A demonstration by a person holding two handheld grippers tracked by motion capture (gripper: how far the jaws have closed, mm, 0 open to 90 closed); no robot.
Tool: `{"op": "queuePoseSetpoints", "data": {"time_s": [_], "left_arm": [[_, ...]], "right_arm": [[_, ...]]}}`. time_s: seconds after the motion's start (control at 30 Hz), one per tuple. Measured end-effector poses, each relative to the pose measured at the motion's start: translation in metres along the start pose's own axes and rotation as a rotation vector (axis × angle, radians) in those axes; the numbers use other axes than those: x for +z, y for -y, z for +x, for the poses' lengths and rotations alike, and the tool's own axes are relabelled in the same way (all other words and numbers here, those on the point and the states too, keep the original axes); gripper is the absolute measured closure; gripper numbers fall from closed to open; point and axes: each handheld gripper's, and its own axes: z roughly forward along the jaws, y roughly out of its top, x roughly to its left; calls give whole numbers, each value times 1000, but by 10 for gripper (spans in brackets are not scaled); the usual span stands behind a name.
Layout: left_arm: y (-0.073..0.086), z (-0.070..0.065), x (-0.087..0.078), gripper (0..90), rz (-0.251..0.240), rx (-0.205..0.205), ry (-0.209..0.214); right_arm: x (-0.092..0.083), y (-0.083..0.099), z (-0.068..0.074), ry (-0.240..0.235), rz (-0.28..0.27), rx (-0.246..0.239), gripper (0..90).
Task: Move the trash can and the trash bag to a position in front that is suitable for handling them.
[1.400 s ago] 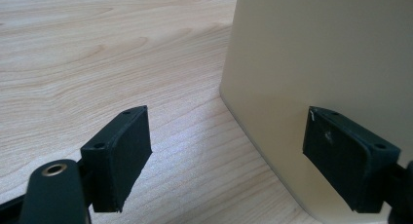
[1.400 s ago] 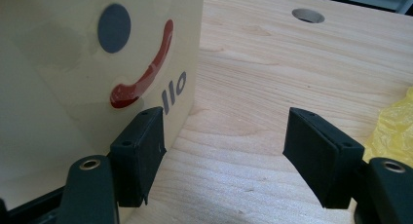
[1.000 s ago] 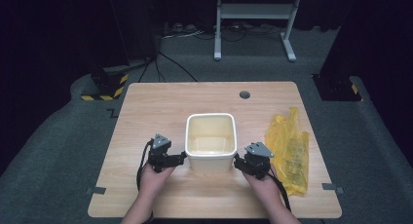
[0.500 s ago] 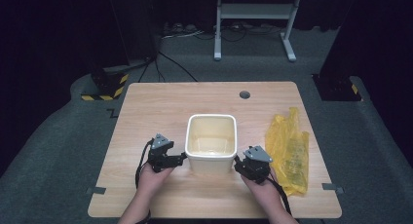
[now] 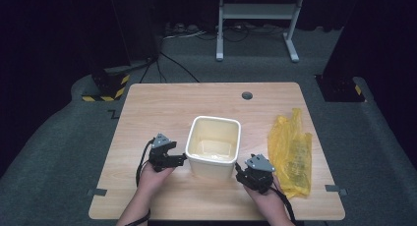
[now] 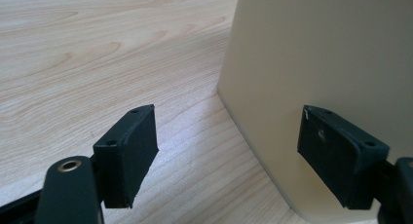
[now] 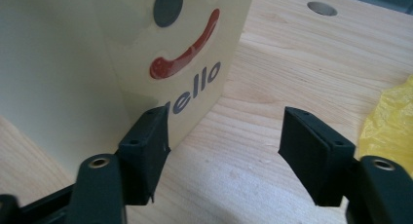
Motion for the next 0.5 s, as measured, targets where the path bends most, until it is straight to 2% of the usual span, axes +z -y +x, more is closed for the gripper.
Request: {"op": "queuePoseSetpoints", "data": {"time_s": [0.07,0.13,0.2,0.3,0.37,0.43,0.5], "left_arm": [[0,1,1,217,1,0,6],[-1,1,2,201,7,0,6],[-1,1,3,194,8,-3,4],[-2,1,2,185,15,5,-1],[-2,0,2,174,20,11,-7],[-3,0,0,165,21,14,-20],[-4,0,-1,164,25,11,-30]], "right_arm": [[-3,1,-2,-12,5,-3,251],[-8,0,-11,-55,7,12,185],[-13,-2,-21,-31,-5,36,196],[-24,-7,-49,27,-23,80,201],[-29,-5,-77,70,-18,139,200],[-30,2,-102,107,26,183,193],[-27,11,-124,123,77,227,233]]}}
